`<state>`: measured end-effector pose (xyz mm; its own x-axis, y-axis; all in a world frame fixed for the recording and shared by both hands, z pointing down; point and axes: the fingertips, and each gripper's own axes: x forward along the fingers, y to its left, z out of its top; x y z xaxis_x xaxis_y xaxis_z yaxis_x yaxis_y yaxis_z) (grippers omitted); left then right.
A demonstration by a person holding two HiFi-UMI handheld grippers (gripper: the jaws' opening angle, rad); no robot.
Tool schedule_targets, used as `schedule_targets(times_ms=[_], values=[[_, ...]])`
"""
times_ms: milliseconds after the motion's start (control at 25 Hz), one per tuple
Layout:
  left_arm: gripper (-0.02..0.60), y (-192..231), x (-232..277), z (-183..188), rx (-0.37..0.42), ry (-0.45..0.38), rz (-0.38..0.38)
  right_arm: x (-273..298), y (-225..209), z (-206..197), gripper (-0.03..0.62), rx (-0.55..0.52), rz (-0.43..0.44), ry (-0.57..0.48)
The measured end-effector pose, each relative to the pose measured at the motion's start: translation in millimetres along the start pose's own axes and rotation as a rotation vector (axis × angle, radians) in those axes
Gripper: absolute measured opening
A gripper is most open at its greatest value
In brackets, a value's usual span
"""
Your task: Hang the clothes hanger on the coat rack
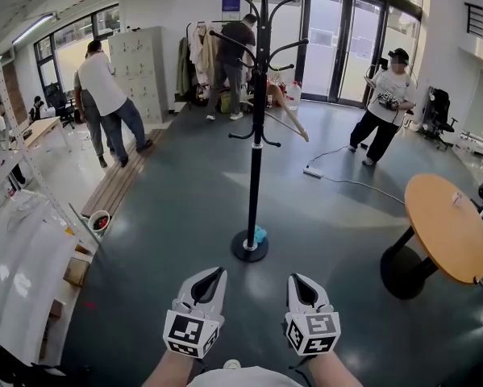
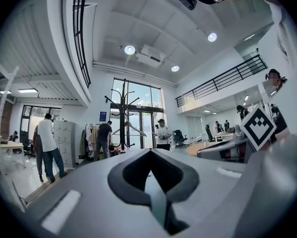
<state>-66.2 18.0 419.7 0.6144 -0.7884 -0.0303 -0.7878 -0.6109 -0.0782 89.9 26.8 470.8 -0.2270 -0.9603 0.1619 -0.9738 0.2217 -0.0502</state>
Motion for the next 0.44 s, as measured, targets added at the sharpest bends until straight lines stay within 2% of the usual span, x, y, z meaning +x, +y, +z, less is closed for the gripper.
schedule_targets(times_ms=[440], values=[[0.000, -2.7, -10.5, 5.2, 0.009, -0.004, 0.003, -11.3, 7.4, 5.4, 0.025, -0.022, 0.002, -0.010]])
